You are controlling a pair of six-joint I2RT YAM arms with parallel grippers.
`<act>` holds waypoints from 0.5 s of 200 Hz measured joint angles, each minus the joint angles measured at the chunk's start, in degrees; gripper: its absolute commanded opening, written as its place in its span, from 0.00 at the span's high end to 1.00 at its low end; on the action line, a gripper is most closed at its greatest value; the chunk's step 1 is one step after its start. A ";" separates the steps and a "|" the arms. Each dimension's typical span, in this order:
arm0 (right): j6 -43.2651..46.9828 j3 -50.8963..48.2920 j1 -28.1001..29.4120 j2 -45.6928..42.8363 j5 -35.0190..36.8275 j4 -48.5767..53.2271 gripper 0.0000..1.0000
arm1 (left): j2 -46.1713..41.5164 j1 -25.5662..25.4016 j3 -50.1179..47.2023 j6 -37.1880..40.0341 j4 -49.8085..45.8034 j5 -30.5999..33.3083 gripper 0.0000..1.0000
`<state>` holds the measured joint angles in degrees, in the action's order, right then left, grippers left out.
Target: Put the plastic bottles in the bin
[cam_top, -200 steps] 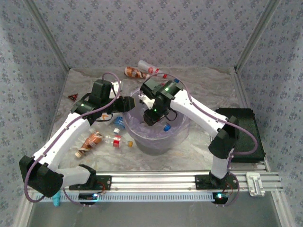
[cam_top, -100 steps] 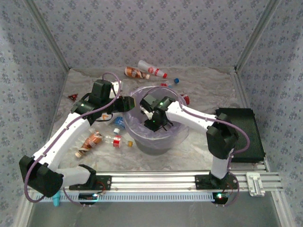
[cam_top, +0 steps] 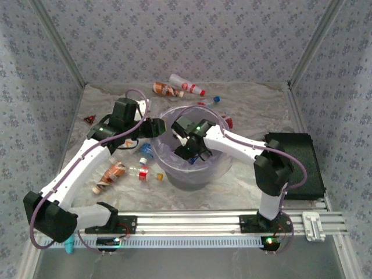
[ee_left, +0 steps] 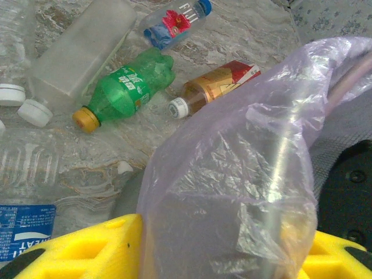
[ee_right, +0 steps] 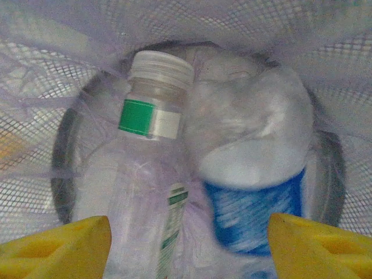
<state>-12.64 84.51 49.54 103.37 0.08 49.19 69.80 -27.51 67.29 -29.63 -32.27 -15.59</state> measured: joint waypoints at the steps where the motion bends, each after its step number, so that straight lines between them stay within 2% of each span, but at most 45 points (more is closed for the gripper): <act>1: 0.00 0.11 0.00 -0.11 0.04 0.20 0.27 | 0.00 0.00 0.00 0.00 -0.02 0.00 0.51; 100: 3.06 14.80 0.76 -14.08 0.57 11.41 0.27 | 0.00 0.00 0.00 0.02 -0.02 0.02 0.51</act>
<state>-9.58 99.31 50.30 89.30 0.64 60.60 69.80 -27.51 67.29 -29.61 -32.29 -15.57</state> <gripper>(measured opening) 0.726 0.487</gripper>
